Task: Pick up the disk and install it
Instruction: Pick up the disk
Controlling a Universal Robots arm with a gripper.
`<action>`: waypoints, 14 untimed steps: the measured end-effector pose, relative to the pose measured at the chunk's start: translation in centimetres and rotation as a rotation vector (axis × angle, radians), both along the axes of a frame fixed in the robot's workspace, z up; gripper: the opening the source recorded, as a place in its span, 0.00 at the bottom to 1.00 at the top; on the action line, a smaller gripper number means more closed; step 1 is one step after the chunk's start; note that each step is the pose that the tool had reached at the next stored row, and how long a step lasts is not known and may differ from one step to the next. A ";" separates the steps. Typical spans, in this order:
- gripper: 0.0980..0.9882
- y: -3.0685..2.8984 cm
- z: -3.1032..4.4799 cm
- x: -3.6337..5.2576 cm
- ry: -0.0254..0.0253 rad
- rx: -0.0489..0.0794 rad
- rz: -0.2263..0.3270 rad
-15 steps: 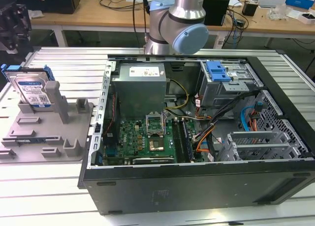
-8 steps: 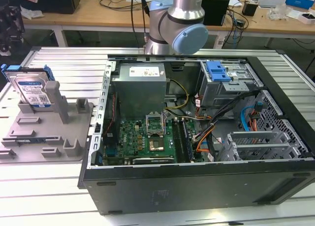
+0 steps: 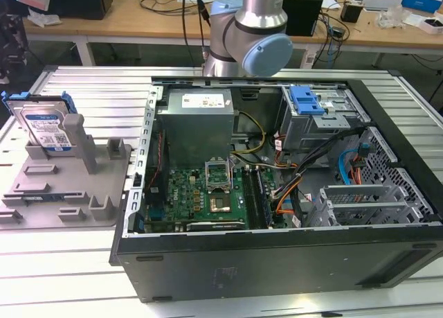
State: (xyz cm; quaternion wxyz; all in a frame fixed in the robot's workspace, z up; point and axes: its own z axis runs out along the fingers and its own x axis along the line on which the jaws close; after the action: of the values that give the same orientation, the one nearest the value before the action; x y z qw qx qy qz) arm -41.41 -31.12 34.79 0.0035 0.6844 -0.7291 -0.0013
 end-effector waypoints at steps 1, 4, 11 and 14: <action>0.43 -0.17 -0.07 0.01 0.0022 -0.001 0.001; 0.43 -0.26 -0.10 0.00 0.0053 -0.002 0.004; 0.43 -0.21 -0.19 0.01 0.0053 -0.005 0.004; 0.43 -0.21 -0.38 0.02 0.0053 -0.006 0.005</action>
State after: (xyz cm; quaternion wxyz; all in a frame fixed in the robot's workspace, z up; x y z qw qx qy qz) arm -41.39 -31.33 34.42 0.0073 0.6861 -0.7275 -0.0010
